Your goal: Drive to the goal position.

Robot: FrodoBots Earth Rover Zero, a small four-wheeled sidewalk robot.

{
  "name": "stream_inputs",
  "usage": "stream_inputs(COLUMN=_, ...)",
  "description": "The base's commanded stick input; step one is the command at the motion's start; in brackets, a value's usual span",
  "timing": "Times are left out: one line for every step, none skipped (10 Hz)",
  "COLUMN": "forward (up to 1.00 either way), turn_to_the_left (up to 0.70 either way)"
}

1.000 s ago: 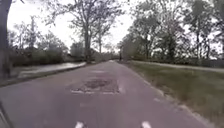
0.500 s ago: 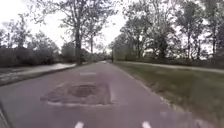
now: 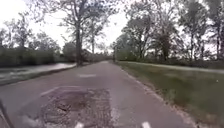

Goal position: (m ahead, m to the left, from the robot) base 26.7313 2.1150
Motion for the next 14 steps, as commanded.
stream_inputs(forward=1.00, turn_to_the_left=0.26)
stream_inputs(forward=1.00, turn_to_the_left=0.27)
stream_inputs(forward=1.00, turn_to_the_left=0.27)
stream_inputs(forward=1.00, turn_to_the_left=0.27)
stream_inputs(forward=1.00, turn_to_the_left=0.27)
stream_inputs(forward=1.00, turn_to_the_left=0.16)
stream_inputs(forward=1.00, turn_to_the_left=0.00)
stream_inputs(forward=1.00, turn_to_the_left=0.00)
stream_inputs(forward=1.00, turn_to_the_left=0.00)
stream_inputs(forward=1.00, turn_to_the_left=0.00)
stream_inputs(forward=1.00, turn_to_the_left=0.00)
stream_inputs(forward=1.00, turn_to_the_left=0.00)
stream_inputs(forward=1.00, turn_to_the_left=0.00)
stream_inputs(forward=1.00, turn_to_the_left=0.00)
